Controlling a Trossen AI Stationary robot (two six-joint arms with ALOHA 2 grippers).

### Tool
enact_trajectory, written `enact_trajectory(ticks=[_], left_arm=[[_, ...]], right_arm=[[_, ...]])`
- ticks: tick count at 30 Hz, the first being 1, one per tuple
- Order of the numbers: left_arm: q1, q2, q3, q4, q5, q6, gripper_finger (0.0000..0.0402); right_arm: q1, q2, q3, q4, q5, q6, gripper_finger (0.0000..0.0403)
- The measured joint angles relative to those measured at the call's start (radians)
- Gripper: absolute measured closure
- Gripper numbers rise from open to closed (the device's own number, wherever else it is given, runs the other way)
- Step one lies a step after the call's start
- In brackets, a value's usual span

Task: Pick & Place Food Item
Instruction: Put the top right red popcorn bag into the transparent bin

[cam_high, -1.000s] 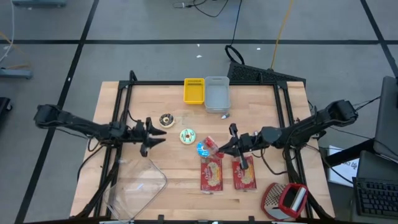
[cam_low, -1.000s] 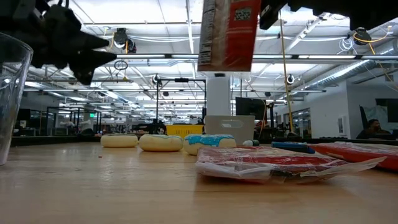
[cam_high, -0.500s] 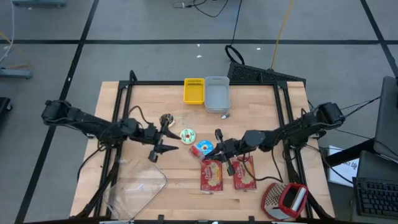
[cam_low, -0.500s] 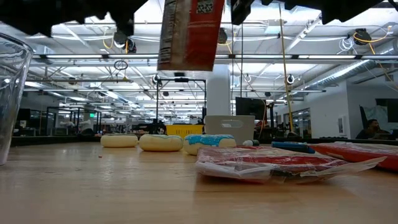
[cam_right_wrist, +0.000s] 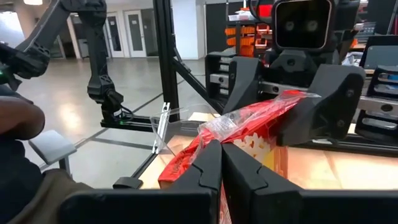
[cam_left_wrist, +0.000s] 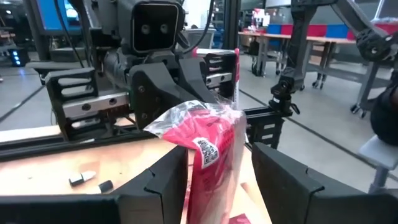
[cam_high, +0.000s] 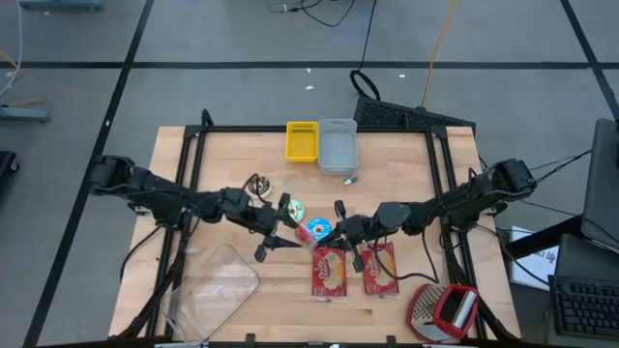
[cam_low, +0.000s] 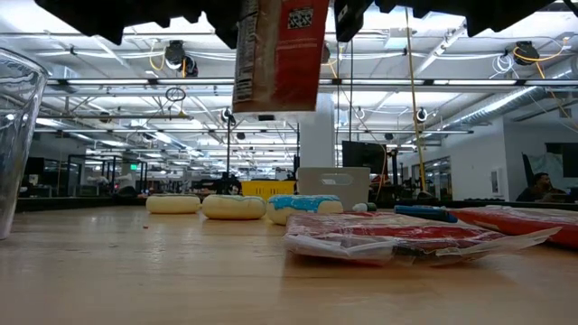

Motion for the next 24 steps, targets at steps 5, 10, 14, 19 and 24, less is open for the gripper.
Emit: enact_trajectory(ticks=[5,10,14,19,24], left_arm=[[0.000,0.003,0.007,0.020,-0.001,0.026,0.0225],[0.000,0.003,0.007,0.045,0.024,0.018,0.0225],[0.000,0.003,0.007,0.043,0.024,0.012,0.0225],[0.000,0.003,0.007,0.043,0.024,0.012,0.0231],[0.000,0.003,0.007,0.043,0.024,0.012,0.0285]], right_arm=[[0.000,0.000,0.000,-0.011,0.000,0.000,0.0403],[-0.006,0.000,0.000,-0.030,0.000,0.007,0.0403],[-0.006,0.000,0.000,-0.030,0.000,0.008,0.0403],[-0.006,0.000,0.000,-0.030,0.000,0.008,0.0403],[-0.006,0.000,0.000,-0.032,-0.001,0.008,0.0403]])
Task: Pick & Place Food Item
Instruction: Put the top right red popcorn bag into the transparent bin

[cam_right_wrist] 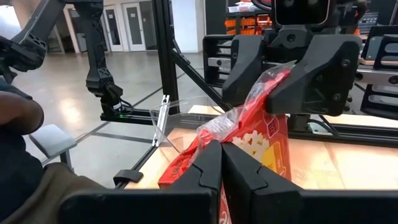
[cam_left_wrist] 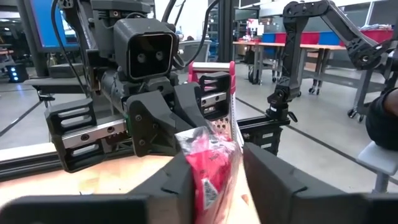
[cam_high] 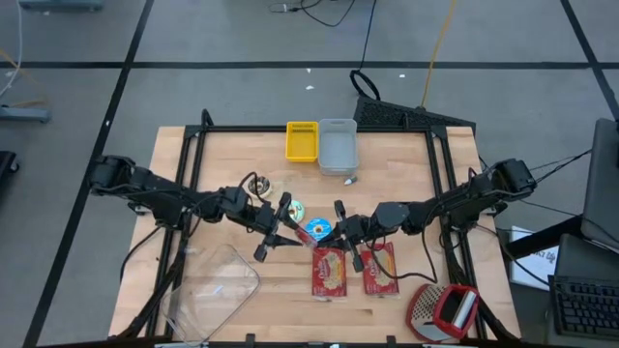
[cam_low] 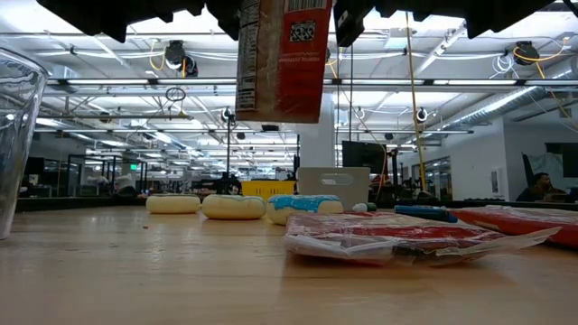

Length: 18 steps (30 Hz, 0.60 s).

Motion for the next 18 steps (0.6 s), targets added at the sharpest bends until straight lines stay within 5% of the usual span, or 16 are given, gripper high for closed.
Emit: enact_trajectory(ticks=[6,18], left_arm=[[0.000,0.000,0.000,-0.001,0.001,0.041,0.0387],[-0.012,-0.085,-0.010,-0.037,0.085,0.051,0.0399]], right_arm=[[0.000,0.000,0.000,-0.003,0.000,0.000,0.0403],[-0.001,-0.015,0.001,-0.018,0.004,0.000,0.0389]])
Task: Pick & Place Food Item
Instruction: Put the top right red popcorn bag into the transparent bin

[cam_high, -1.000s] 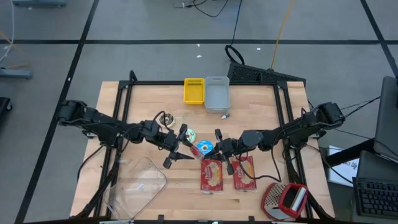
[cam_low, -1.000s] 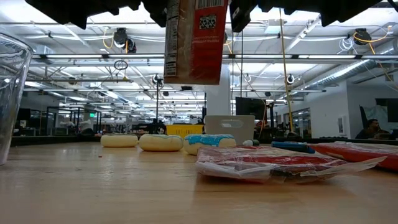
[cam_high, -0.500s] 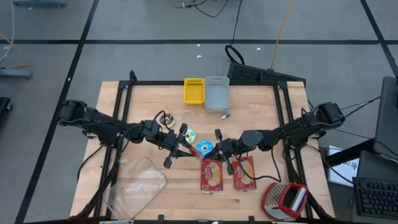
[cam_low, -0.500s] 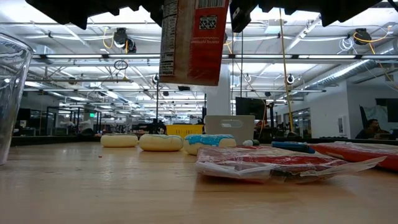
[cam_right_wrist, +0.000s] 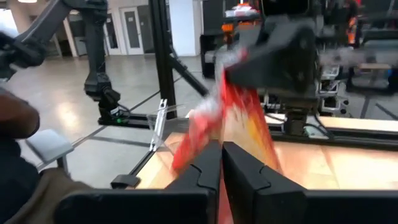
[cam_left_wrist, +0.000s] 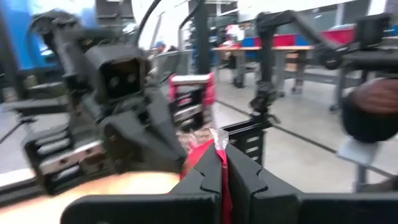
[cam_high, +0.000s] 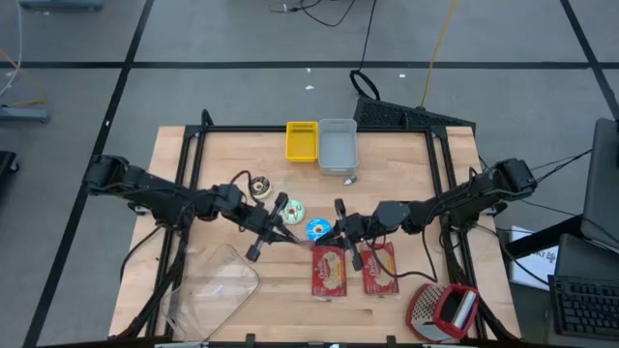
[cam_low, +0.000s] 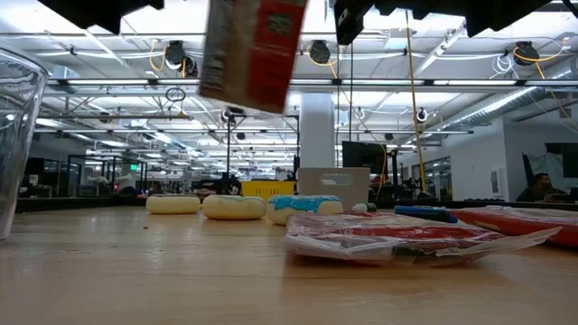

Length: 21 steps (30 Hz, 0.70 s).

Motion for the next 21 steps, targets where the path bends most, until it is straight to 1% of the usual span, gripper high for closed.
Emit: enact_trajectory(ticks=[2,7,9,11,16,19,21], left_arm=[[-0.015,-0.042,-0.008,-0.036,0.020,-0.001,0.0399],[-0.086,-0.172,-0.054,-0.152,0.023,0.004,0.0400],[-0.125,-0.225,-0.088,-0.155,0.013,0.010,0.0400],[-0.167,-0.300,-0.126,-0.151,-0.019,0.012,0.0400],[-0.294,-0.484,-0.232,-0.158,-0.149,0.006,0.0401],[-0.391,-0.583,-0.300,-0.154,-0.252,-0.012,0.0401],[-0.467,-0.631,-0.341,-0.145,-0.351,-0.011,0.0401]], right_arm=[[0.001,-0.011,0.000,-0.020,-0.002,0.000,0.0375],[0.000,-0.074,-0.003,-0.110,0.001,0.000,0.0335],[0.001,-0.092,-0.004,-0.130,0.000,0.000,0.0323],[0.002,-0.097,-0.013,-0.128,0.000,0.000,0.0314],[0.001,-0.096,-0.023,-0.124,0.000,-0.001,0.0303],[-0.012,-0.096,-0.023,-0.122,0.000,-0.005,0.0303],[-0.022,-0.096,-0.023,-0.118,0.001,-0.016,0.0305]])
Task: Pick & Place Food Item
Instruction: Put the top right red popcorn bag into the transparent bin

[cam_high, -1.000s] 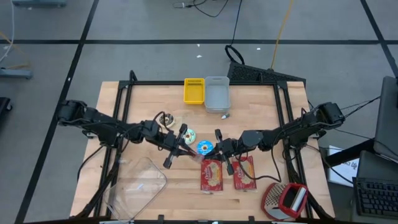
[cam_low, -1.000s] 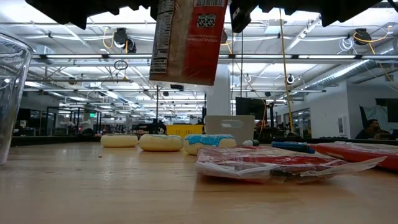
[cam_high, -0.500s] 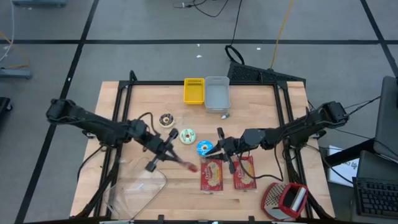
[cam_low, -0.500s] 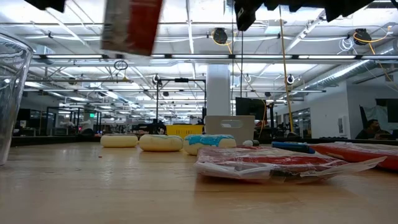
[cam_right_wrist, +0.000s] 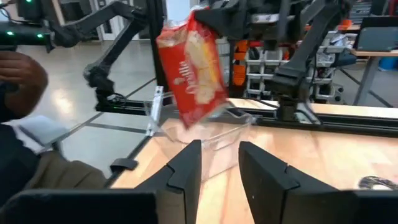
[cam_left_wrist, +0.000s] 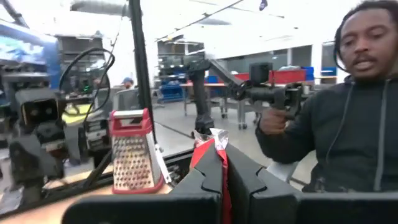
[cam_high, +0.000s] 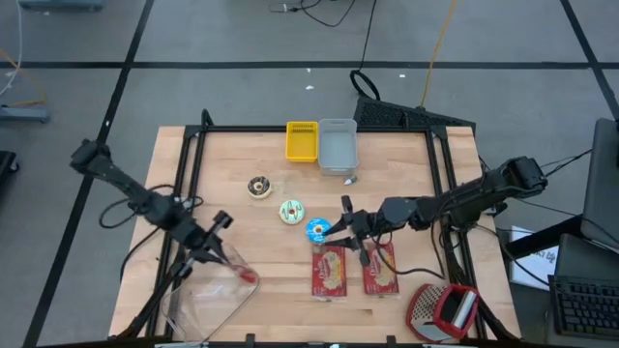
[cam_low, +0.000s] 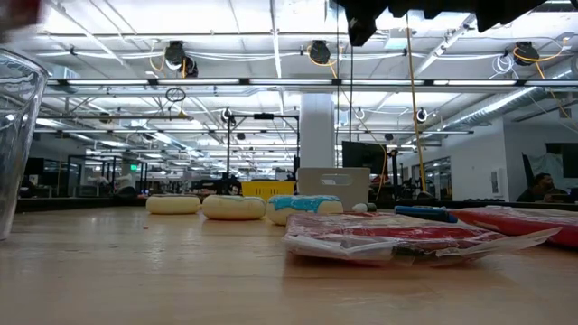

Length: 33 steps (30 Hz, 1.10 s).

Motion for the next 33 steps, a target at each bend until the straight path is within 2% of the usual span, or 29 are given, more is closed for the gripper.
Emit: enact_trajectory(ticks=[5,9,13,16,23,28,33], left_arm=[[-0.201,-0.034,-0.059,0.010,-0.290,0.036,0.0401],[-0.334,0.000,-0.061,0.015,-0.424,0.049,0.0401],[-0.414,0.068,-0.062,0.009,-0.521,0.026,0.0401],[-0.443,0.124,-0.062,0.012,-0.555,0.014,0.0401],[-0.450,0.256,-0.062,0.066,-0.558,0.001,0.0401],[-0.450,0.335,-0.062,0.113,-0.547,0.025,0.0401],[-0.450,0.396,-0.062,0.134,-0.557,-0.032,0.0401]], right_arm=[[-0.022,0.000,0.000,0.020,0.000,-0.044,0.0309],[-0.049,0.000,0.000,0.042,0.000,-0.072,0.0307],[-0.075,0.000,0.000,0.069,-0.001,-0.097,0.0311],[-0.101,0.000,0.000,0.065,-0.004,-0.097,0.0314],[-0.140,0.000,0.000,0.073,-0.004,-0.097,0.0314],[-0.142,0.000,0.001,0.072,-0.004,-0.090,0.0314],[-0.139,0.000,0.001,0.072,-0.004,-0.090,0.0314]])
